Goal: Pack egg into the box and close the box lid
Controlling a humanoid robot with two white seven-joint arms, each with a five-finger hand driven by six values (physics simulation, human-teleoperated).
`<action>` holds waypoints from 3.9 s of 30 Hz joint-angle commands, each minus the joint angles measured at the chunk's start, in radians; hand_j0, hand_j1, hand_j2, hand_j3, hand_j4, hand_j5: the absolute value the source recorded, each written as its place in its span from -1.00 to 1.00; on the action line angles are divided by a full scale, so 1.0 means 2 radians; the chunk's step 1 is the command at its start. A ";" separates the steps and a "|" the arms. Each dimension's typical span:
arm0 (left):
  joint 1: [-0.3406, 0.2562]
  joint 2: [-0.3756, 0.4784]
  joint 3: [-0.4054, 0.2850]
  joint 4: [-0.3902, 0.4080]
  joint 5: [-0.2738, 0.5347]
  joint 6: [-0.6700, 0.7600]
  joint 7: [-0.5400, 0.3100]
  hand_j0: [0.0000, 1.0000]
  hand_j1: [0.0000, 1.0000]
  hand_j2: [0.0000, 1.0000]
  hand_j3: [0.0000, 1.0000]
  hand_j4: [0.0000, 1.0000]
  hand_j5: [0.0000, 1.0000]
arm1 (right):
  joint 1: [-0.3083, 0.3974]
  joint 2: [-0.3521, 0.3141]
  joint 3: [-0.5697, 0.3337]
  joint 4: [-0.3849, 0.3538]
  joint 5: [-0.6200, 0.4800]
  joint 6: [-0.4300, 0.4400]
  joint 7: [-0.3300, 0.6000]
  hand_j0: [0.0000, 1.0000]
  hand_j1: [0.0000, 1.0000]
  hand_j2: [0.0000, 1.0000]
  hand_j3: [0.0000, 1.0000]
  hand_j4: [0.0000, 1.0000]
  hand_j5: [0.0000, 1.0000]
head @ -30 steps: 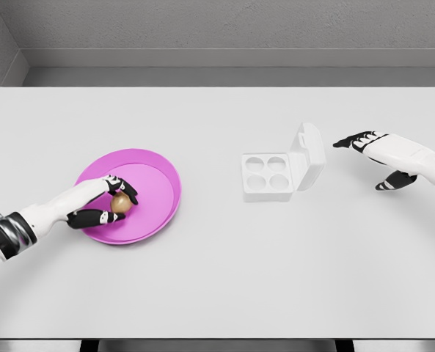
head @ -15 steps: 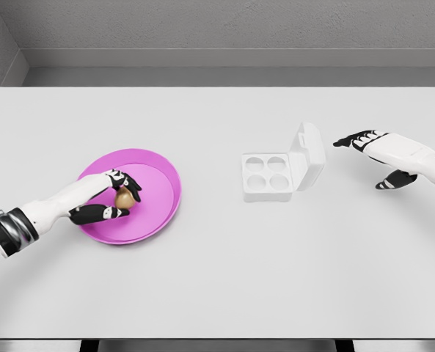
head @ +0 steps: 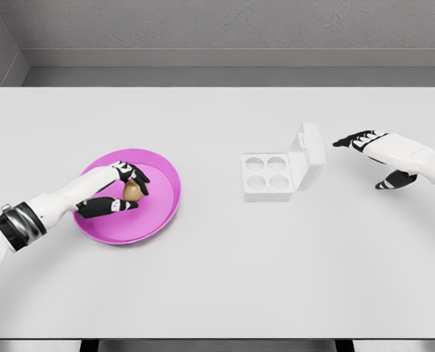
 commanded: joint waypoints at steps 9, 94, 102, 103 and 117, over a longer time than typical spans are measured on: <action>-0.005 -0.019 -0.004 -0.005 -0.002 0.000 0.000 -0.17 -0.17 -0.17 -0.17 -0.17 -0.17 | -0.002 -0.001 -0.001 0.001 -0.002 0.001 0.000 1.00 1.00 1.00 1.00 1.00 1.00; -0.127 -0.202 -0.103 0.036 -0.104 0.003 -0.001 -0.26 -0.26 -0.26 -0.26 -0.26 -0.26 | 0.002 -0.008 0.000 0.001 -0.002 0.001 0.000 1.00 1.00 1.00 1.00 1.00 1.00; -0.153 -0.242 -0.115 0.082 -0.134 0.001 -0.001 -0.24 -0.24 -0.24 -0.24 -0.24 -0.24 | 0.002 -0.008 0.000 0.001 -0.002 0.001 0.000 1.00 1.00 1.00 1.00 1.00 1.00; -0.153 -0.248 -0.115 0.082 -0.140 0.001 -0.001 -0.19 -0.19 -0.19 -0.19 -0.19 -0.19 | 0.002 -0.008 0.000 0.001 -0.002 0.001 0.000 1.00 1.00 1.00 1.00 1.00 1.00; -0.120 -0.105 0.012 -0.026 -0.011 -0.066 -0.001 1.00 1.00 1.00 1.00 1.00 1.00 | 0.002 -0.008 0.000 0.002 -0.002 0.001 0.000 1.00 1.00 1.00 1.00 1.00 1.00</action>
